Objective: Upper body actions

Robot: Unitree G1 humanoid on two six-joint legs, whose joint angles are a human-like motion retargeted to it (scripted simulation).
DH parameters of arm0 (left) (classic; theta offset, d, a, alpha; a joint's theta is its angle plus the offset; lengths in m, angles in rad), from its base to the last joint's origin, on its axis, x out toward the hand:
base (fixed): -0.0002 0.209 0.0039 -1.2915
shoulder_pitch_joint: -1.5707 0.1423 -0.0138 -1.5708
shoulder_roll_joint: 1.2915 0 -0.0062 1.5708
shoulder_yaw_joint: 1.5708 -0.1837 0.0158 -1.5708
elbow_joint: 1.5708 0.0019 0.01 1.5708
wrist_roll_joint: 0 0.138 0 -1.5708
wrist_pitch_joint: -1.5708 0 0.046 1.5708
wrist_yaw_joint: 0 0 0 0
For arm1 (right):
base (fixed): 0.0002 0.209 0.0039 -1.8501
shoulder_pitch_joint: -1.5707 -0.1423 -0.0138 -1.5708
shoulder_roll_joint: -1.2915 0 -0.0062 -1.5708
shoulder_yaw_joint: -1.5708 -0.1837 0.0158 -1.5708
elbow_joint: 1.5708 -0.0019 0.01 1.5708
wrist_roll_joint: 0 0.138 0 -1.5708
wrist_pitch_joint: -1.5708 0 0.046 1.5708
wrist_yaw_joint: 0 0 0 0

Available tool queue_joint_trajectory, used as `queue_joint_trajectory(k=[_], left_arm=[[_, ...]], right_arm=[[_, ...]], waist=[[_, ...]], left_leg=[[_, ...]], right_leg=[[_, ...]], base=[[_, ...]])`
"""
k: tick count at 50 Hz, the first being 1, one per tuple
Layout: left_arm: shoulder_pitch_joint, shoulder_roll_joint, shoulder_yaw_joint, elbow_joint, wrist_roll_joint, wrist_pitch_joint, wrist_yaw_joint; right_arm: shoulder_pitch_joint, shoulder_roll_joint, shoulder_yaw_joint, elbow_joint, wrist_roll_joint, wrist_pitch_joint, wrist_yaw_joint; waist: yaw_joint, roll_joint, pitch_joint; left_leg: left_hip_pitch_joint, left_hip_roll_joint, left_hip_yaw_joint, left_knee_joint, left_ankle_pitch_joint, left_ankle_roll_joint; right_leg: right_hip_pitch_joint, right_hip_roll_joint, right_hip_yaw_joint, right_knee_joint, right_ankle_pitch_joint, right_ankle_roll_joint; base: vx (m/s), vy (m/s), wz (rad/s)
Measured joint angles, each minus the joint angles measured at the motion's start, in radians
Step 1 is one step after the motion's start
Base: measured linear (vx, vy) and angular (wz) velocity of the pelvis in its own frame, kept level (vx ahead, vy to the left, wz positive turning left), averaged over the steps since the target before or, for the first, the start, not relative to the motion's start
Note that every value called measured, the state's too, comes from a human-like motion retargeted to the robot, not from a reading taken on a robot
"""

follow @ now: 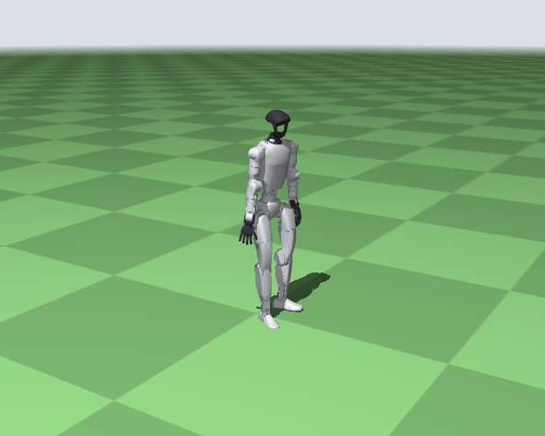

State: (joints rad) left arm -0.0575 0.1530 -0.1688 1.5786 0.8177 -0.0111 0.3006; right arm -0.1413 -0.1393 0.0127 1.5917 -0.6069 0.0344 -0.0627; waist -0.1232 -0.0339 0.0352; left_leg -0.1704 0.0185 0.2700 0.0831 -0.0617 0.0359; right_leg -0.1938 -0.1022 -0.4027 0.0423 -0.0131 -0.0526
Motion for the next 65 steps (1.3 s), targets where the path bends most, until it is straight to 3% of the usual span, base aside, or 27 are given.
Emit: queue_joint_trajectory(k=[7, 15, 25, 31, 37, 46, 50, 57, 65], left_arm=[[-0.069, 0.047, 0.026, -0.01, -0.049, -0.018, -0.06], [-0.206, 0.103, 0.035, -0.054, -0.064, -0.019, -0.083], [-0.308, 0.185, 0.001, -0.285, -0.082, -0.028, -0.029], [-0.328, 0.232, -0.009, -0.551, 0.0, 0.033, 0.098], [-0.35, 0.24, -0.004, -0.751, 0.032, 0.114, 0.181], [-0.353, 0.221, -0.012, -0.95, 0.015, 0.182, 0.133], [-0.355, 0.221, -0.007, -1.04, 0.084, 0.25, 0.064], [-0.375, 0.218, -0.025, -1.115, 0.04, 0.251, -0.107], [-0.403, 0.207, -0.027, -1.149, 0.111, 0.3, -0.151]], right_arm=[[-0.043, 0.001, 0.056, -0.003, -0.055, -0.008, -0.012], [-0.115, -0.027, 0.129, -0.07, -0.084, -0.048, -0.053], [-0.191, -0.111, 0.182, -0.378, -0.13, -0.066, -0.22], [-0.191, -0.191, 0.176, -0.635, -0.107, -0.014, -0.354], [-0.188, -0.283, 0.174, -0.837, -0.068, 0.024, -0.31], [-0.141, -0.415, 0.169, -1.087, -0.039, 0.089, -0.253], [-0.119, -0.437, 0.15, -1.173, -0.047, 0.13, -0.224], [-0.104, -0.423, 0.107, -1.3, -0.046, 0.227, -0.155], [-0.106, -0.41, 0.085, -1.427, -0.156, 0.319, -0.093]], waist=[[-0.017, -0.004, 0.053], [-0.05, 0.016, 0.157], [-0.047, 0.057, 0.241], [-0.027, 0.028, 0.252], [-0.032, 0.037, 0.25], [-0.036, 0.05, 0.22], [-0.036, 0.062, 0.211], [-0.092, 0.088, 0.22], [-0.147, 0.089, 0.26]], left_leg=[[-0.065, -0.008, 0.0, 0.024, -0.012, 0.015], [-0.225, -0.002, -0.052, 0.138, -0.044, 0.017], [-0.538, 0.035, -0.064, 0.417, -0.162, 0.006], [-0.775, 0.022, -0.026, 0.707, -0.274, 0.007], [-0.987, 0.011, -0.039, 1.011, -0.392, -0.007], [-1.216, 0.03, -0.004, 1.448, -0.518, -0.029], [-1.29, 0.042, 0.015, 1.629, -0.548, -0.035], [-1.336, -0.008, 0.103, 1.877, -0.589, 0.02], [-1.341, -0.023, 0.135, 2.123, -0.61, 0.06]], right_leg=[[-0.061, -0.026, -0.001, 0.012, 0.016, 0.024], [-0.172, -0.068, -0.039, 0.069, 0.006, 0.043], [-0.532, -0.15, -0.026, 0.468, -0.156, 0.045], [-0.79, -0.23, 0.029, 0.787, -0.293, 0.009], [-0.987, -0.28, 0.037, 1.097, -0.432, -0.04], [-1.192, -0.391, 0.005, 1.522, -0.541, -0.154], [-1.258, -0.429, -0.005, 1.686, -0.572, -0.203], [-1.318, -0.537, 0.044, 1.931, -0.611, -0.209], [-1.327, -0.643, 0.114, 2.147, -0.609, -0.209]], base=[[-0.13, 0.1, 0.06], [-0.2, 0.08, 0.31], [-0.24, 0.04, 0.13], [-0.13, -0.04, 0.26], [-0.02, -0.02, 0.32], [0.1, -0.01, 0.08], [0.19, 0.05, 0.05], [0.24, 0.13, 0.39], [0.18, 0.08, 0.18]])
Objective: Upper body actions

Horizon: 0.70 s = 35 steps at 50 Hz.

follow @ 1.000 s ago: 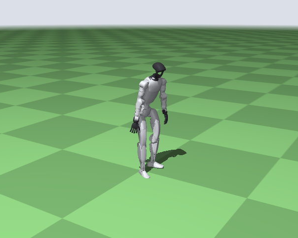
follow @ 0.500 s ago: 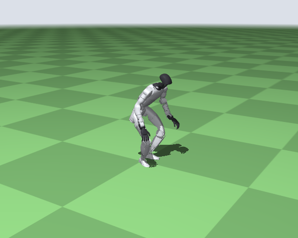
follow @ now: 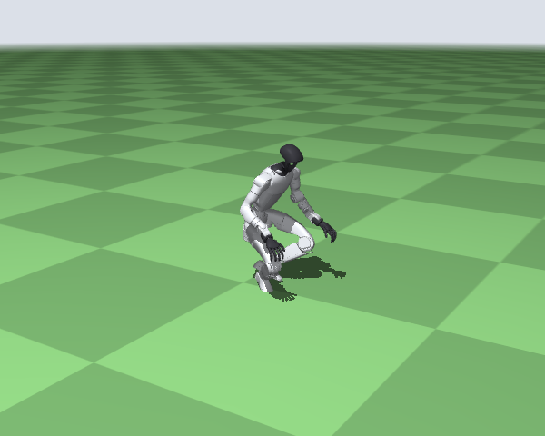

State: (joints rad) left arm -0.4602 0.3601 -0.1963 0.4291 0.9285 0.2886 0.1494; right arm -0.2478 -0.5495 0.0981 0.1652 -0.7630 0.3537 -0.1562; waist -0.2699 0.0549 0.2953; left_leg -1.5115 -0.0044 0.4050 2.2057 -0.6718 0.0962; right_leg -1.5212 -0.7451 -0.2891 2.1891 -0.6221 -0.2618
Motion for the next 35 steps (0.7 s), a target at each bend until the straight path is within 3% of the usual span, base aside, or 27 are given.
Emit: queue_joint_trajectory(k=[14, 22, 35], left_arm=[[-0.049, -0.058, 0.027, 0.16, 0.07, -0.004, -0.009], [-0.054, -0.058, 0.041, 0.203, 0.067, -0.008, 0.0], [-0.05, -0.058, 0.052, 0.219, 0.054, -0.011, -0.007]], right_arm=[[-0.06, 0.051, 0.034, 0.024, -0.057, 0.05, 0.036], [-0.078, 0.062, 0.04, 0.017, -0.065, 0.051, 0.043], [-0.08, 0.064, 0.045, 0.006, -0.064, 0.057, 0.033]], waist=[[-0.061, -0.001, -0.019], [-0.089, 0.01, -0.014], [-0.102, 0.004, -0.01]], left_leg=[[-0.008, -0.009, -0.074, 0.179, 0.024, -0.095], [0.001, -0.017, -0.091, 0.179, 0.039, -0.089], [0.005, -0.018, -0.102, 0.2, 0.032, -0.105]], right_leg=[[-0.002, -0.024, 0.041, 0.117, -0.011, 0.0], [0.001, -0.037, 0.039, 0.105, 0.047, 0.0], [-0.002, -0.034, 0.039, 0.107, 0.051, 0.0]], base=[[0.07, 0.08, -0.07], [0.04, 0.05, -0.05], [0.0, 0.0, 0.0]])
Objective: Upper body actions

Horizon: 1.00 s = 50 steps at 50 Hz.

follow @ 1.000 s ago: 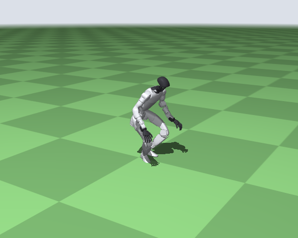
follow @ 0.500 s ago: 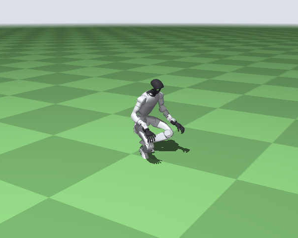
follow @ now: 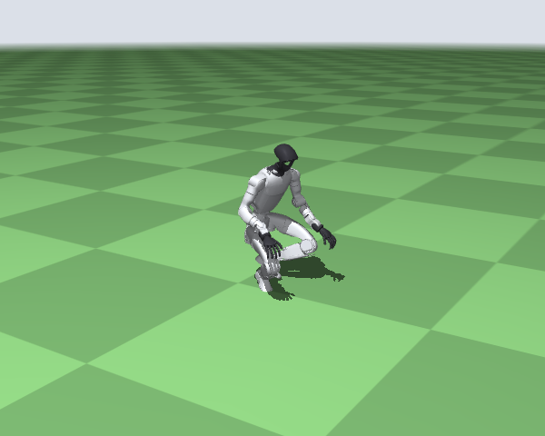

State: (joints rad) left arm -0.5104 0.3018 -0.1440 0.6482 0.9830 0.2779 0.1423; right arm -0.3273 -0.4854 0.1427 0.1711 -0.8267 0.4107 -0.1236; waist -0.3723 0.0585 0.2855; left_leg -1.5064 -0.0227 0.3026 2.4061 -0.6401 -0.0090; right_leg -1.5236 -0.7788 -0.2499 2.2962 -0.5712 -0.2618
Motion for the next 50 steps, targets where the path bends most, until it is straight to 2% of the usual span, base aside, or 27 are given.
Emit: queue_joint_trajectory(k=[17, 22, 26, 30, 35, 40, 45, 48, 50], left_arm=[[-0.002, -0.007, 0.001, 0.041, 0.02, 0.004, 0.001], [-0.003, -0.009, 0.003, 0.056, 0.05, 0.009, 0.006], [0.0, -0.012, 0.006, 0.091, 0.064, 0.001, 0.044], [0.006, -0.012, -0.006, 0.157, 0.02, -0.037, 0.097], [-0.002, -0.009, -0.019, 0.316, -0.067, -0.148, 0.203], [-0.035, -0.01, -0.02, 0.537, -0.153, -0.255, 0.261], [-0.06, 0.007, -0.023, 0.71, -0.187, -0.332, 0.25], [-0.057, 0.013, -0.029, 0.744, -0.16, -0.319, 0.329], [-0.04, 0.01, -0.027, 0.746, -0.123, -0.309, 0.372]], right_arm=[[0.0, 0.024, 0.003, 0.055, 0.017, -0.012, -0.053], [0.002, 0.048, 0.005, 0.123, 0.034, -0.041, -0.132], [-0.001, 0.075, -0.001, 0.224, 0.062, -0.096, -0.224], [-0.012, 0.096, -0.002, 0.357, 0.144, -0.199, -0.287], [-0.06, 0.137, 0.001, 0.586, 0.242, -0.371, -0.339], [-0.174, 0.215, -0.01, 0.9, 0.29, -0.496, -0.288], [-0.315, 0.314, -0.027, 1.245, 0.253, -0.505, -0.199], [-0.381, 0.35, -0.017, 1.399, 0.277, -0.487, -0.167], [-0.379, 0.355, -0.011, 1.428, 0.319, -0.492, -0.195]], waist=[[0.011, -0.004, -0.029], [0.029, -0.015, -0.052], [0.045, -0.032, -0.075], [0.063, -0.057, -0.095], [0.099, -0.093, -0.126], [0.127, -0.117, -0.147], [0.124, -0.145, -0.14], [0.136, -0.153, -0.124], [0.151, -0.157, -0.122]], left_leg=[[0.009, 0.019, -0.007, -0.02, 0.015, -0.036], [0.041, 0.028, 0.036, -0.115, 0.04, -0.017], [0.079, 0.02, 0.064, -0.24, 0.06, -0.008], [0.132, 0.009, 0.052, -0.398, 0.101, -0.012], [0.198, 0.021, -0.011, -0.611, 0.165, -0.038], [0.273, 0.035, -0.053, -0.835, 0.222, -0.026], [0.367, 0.007, -0.09, -1.06, 0.309, -0.027], [0.431, -0.006, -0.124, -1.189, 0.354, -0.047], [0.483, -0.012, -0.14, -1.281, 0.372, -0.057]], right_leg=[[-0.002, 0.023, -0.022, -0.017, -0.002, 0.0], [0.002, 0.036, -0.023, -0.075, 0.02, 0.0], [0.019, 0.048, -0.027, -0.162, 0.056, 0.0], [0.069, 0.076, -0.048, -0.28, 0.112, 0.0], [0.134, 0.139, -0.078, -0.452, 0.177, 0.0], [0.213, 0.227, -0.102, -0.65, 0.239, 0.017], [0.307, 0.289, -0.098, -0.861, 0.328, 0.042], [0.373, 0.327, -0.094, -0.99, 0.376, 0.069], [0.425, 0.353, -0.091, -1.08, 0.388, 0.092]], base=[[0.0, 0.0, 0.0], [0.0, 0.0, 0.0], [-0.02, -0.04, -0.04], [-0.11, -0.13, -0.11], [-0.11, -0.13, -0.29], [-0.09, -0.09, -0.42], [-0.08, -0.03, -0.32], [-0.06, -0.01, -0.28], [-0.02, 0.0, -0.21]])
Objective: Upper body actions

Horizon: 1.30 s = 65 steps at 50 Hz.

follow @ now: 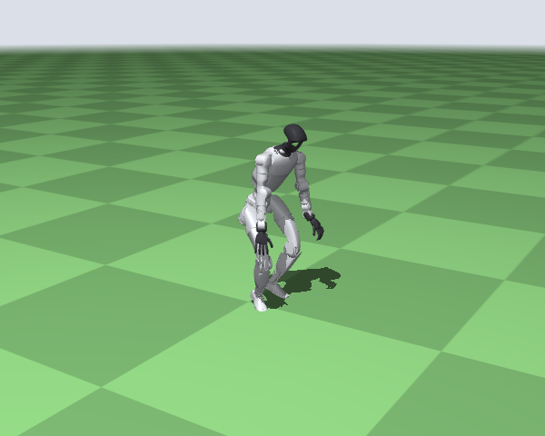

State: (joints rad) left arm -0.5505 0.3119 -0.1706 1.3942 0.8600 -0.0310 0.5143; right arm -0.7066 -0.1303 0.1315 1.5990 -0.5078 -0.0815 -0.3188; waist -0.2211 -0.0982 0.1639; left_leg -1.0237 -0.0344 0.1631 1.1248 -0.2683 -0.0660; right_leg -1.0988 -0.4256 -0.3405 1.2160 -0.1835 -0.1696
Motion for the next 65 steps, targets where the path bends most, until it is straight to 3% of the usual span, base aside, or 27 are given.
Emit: queue_joint_trajectory(k=[4, 7, 18, 26, 30, 40, 47, 52, 60, 65], left_arm=[[0.05, 0.006, -0.012, 0.002, 0.041, 0.011, -0.008], [0.095, 0.013, -0.029, 0.021, 0.032, 0.015, -0.048], [0.291, -0.036, 0.048, 0.104, -0.09, -0.018, -0.115], [0.433, -0.126, 0.203, 0.09, -0.307, -0.12, 0.1], [0.477, -0.148, 0.243, 0.094, -0.374, -0.12, 0.057], [0.545, -0.133, 0.205, 0.152, -0.245, -0.027, -0.095], [0.582, -0.171, 0.157, 0.235, -0.229, -0.029, -0.252], [0.601, -0.219, 0.089, 0.262, -0.209, 0.005, -0.273], [0.592, -0.233, -0.026, 0.218, 0.042, 0.077, -0.249], [0.557, -0.209, -0.025, 0.204, 0.121, 0.069, -0.367]], right_arm=[[0.076, 0.006, -0.033, -0.056, 0.033, -0.05, -0.073], [0.147, -0.004, -0.027, -0.099, 0.02, -0.062, -0.042], [0.397, -0.066, 0.019, -0.051, -0.181, 0.033, 0.135], [0.598, -0.074, -0.039, -0.007, -0.221, 0.07, 0.145], [0.694, -0.068, -0.08, -0.001, -0.18, 0.065, 0.152], [0.765, -0.028, -0.161, 0.049, -0.074, 0.088, 0.205], [0.756, -0.002, -0.159, 0.026, -0.07, 0.095, 0.265], [0.745, 0.005, -0.135, 0.002, -0.08, 0.095, 0.279], [0.729, 0.002, -0.098, -0.015, -0.094, 0.1, 0.304], [0.727, 0.012, -0.115, -0.017, -0.13, 0.12, 0.311]], waist=[[0.023, 0.008, 0.0], [0.038, 0.019, -0.008], [0.087, 0.079, -0.071], [0.125, 0.099, -0.137], [0.136, 0.103, -0.174], [0.153, 0.103, -0.228], [0.154, 0.103, -0.251], [0.156, 0.1, -0.261], [0.174, 0.09, -0.266], [0.165, 0.087, -0.279]], left_leg=[[0.121, 0.008, -0.021, -0.179, 0.018, -0.014], [0.213, 0.022, -0.025, -0.299, 0.029, -0.014], [0.579, 0.049, -0.029, -0.732, 0.076, 0.056], [0.748, 0.025, -0.026, -0.927, 0.135, 0.111], [0.817, 0.019, -0.014, -1.002, 0.164, 0.12], [0.919, 0.004, 0.006, -1.077, 0.193, 0.133], [0.943, 0.009, 0.009, -1.085, 0.197, 0.129], [0.948, 0.012, 0.004, -1.08, 0.2, 0.125], [0.952, 0.016, -0.001, -1.07, 0.203, 0.119], [0.954, 0.017, -0.005, -1.076, 0.206, 0.118]], right_leg=[[0.123, 0.044, -0.004, -0.164, 0.005, 0.047], [0.217, 0.069, -0.016, -0.274, 0.01, 0.07], [0.608, 0.163, -0.097, -0.712, 0.039, 0.144], [0.826, 0.232, -0.139, -0.972, 0.084, 0.159], [0.904, 0.255, -0.162, -1.061, 0.106, 0.16], [0.995, 0.288, -0.181, -1.133, 0.125, 0.141], [1.013, 0.292, -0.181, -1.125, 0.121, 0.139], [1.024, 0.291, -0.192, -1.124, 0.126, 0.142], [1.04, 0.29, -0.204, -1.127, 0.132, 0.143], [1.051, 0.296, -0.214, -1.144, 0.133, 0.143]], base=[[0.04, 0.01, -0.12], [0.1, 0.02, -0.1], [0.13, 0.02, 0.06], [0.15, 0.03, 0.1], [0.17, 0.0, 0.18], [0.07, 0.0, 0.05], [0.02, -0.01, -0.01], [0.0, 0.0, 0.0], [0.0, 0.0, 0.0], [0.0, 0.0, 0.0]])
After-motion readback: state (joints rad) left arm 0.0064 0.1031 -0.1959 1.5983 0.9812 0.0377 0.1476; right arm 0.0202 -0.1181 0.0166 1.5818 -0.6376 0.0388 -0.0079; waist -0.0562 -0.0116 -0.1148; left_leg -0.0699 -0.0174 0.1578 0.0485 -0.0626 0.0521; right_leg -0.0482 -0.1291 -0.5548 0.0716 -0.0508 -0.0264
